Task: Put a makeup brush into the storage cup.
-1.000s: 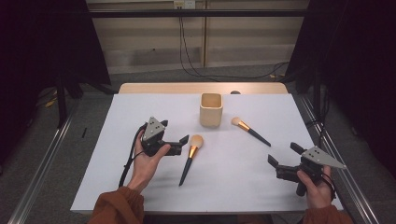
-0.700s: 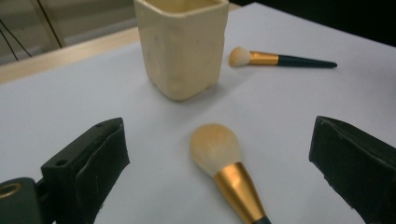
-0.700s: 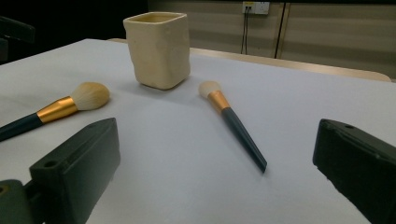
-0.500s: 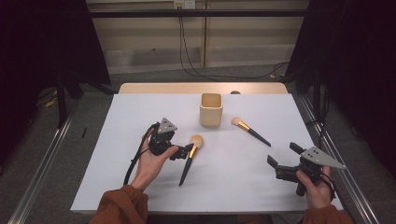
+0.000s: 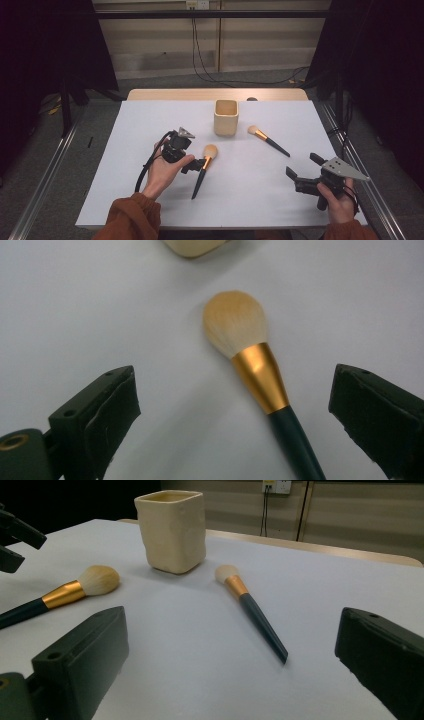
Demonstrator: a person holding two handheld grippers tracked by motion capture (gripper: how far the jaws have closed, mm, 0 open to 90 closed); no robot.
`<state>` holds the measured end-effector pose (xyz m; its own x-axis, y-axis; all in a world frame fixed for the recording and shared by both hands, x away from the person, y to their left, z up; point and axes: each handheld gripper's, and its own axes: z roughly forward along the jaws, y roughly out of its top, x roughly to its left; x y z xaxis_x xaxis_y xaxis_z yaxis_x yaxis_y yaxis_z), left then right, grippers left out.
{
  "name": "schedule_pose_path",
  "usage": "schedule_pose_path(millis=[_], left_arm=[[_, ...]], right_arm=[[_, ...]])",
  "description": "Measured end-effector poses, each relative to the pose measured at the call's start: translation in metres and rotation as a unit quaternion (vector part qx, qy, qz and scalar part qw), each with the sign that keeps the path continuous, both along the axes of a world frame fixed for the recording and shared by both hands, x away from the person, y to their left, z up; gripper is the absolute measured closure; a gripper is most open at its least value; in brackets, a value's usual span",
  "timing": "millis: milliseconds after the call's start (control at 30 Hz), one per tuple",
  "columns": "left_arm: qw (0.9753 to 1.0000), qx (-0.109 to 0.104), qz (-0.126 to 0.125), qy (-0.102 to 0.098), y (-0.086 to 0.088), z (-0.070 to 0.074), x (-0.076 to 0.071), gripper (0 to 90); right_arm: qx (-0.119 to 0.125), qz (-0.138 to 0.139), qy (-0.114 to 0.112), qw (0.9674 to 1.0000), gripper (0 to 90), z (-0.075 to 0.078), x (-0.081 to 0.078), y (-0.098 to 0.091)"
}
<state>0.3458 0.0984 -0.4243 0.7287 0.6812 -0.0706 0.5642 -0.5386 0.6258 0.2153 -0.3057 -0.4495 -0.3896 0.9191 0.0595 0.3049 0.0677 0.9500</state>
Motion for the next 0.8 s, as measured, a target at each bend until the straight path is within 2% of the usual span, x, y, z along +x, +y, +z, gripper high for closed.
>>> schedule_pose_path(millis=[133, 233, 333, 367, 433, 467, 533, 600, 633, 667, 733, 767, 800], left_arm=[[0.9991, 0.034, -0.015, 0.019, -0.007, 0.002, 0.003, 5.5], [0.9975, 0.051, -0.016, 0.046, -0.012, 0.0, 0.006, 5.5], [0.995, 0.077, -0.014, 0.062, -0.018, -0.001, 0.009, 5.7], [0.994, 0.084, -0.003, 0.07, -0.021, -0.002, 0.012, 6.2], [0.9917, 0.099, 0.001, 0.082, -0.023, -0.001, 0.017, 6.3], [0.9917, 0.099, 0.001, 0.082, -0.023, -0.001, 0.017, 6.3], [0.9886, 0.118, 0.002, 0.093, -0.027, -0.001, 0.022, 6.3], [0.9882, 0.12, 0.005, 0.095, -0.029, -0.001, 0.022, 6.3], [0.9863, 0.13, 0.003, 0.101, -0.034, -0.002, 0.022, 6.0], [0.9863, 0.13, 0.003, 0.101, -0.034, -0.002, 0.022, 5.9], [0.984, 0.138, -0.002, 0.112, -0.039, -0.006, 0.022, 5.7], [0.984, 0.138, -0.002, 0.112, -0.039, -0.006, 0.022, 6.2], [0.9814, 0.146, -0.008, 0.124, -0.043, -0.01, 0.022, 6.0]], right_arm=[[-0.002, 0.001, 0.0, 1.0, 0.4, 0.0, 0.0, 0.0], [-0.001, 0.001, 0.0, 1.0, 0.4, 0.0, 0.0, 0.0], [-0.004, 0.004, -0.001, 1.0, 0.4, 0.0, 0.0, 0.0], [-0.007, 0.006, 0.0, 1.0, 0.4, -0.001, 0.0, 0.001], [-0.006, 0.007, 0.001, 1.0, 0.4, -0.001, 0.0, 0.001], [-0.007, 0.007, 0.001, 1.0, 0.4, -0.001, 0.0, 0.001], [-0.007, 0.008, 0.002, 0.9999, 0.4, -0.001, 0.0, 0.001], [-0.009, 0.007, 0.001, 0.9999, 0.4, -0.001, 0.0, 0.001], [-0.01, 0.008, 0.001, 0.9999, 0.4, -0.001, 0.001, 0.001], [-0.01, 0.008, 0.001, 0.9999, 0.4, -0.001, 0.001, 0.001], [-0.01, 0.008, 0.002, 0.9999, 0.4, -0.001, 0.0, 0.001], [-0.009, 0.007, 0.002, 0.9999, 0.4, -0.001, 0.0, 0.001], [-0.009, 0.007, 0.002, 0.9999, 0.4, -0.001, 0.0, 0.001]])
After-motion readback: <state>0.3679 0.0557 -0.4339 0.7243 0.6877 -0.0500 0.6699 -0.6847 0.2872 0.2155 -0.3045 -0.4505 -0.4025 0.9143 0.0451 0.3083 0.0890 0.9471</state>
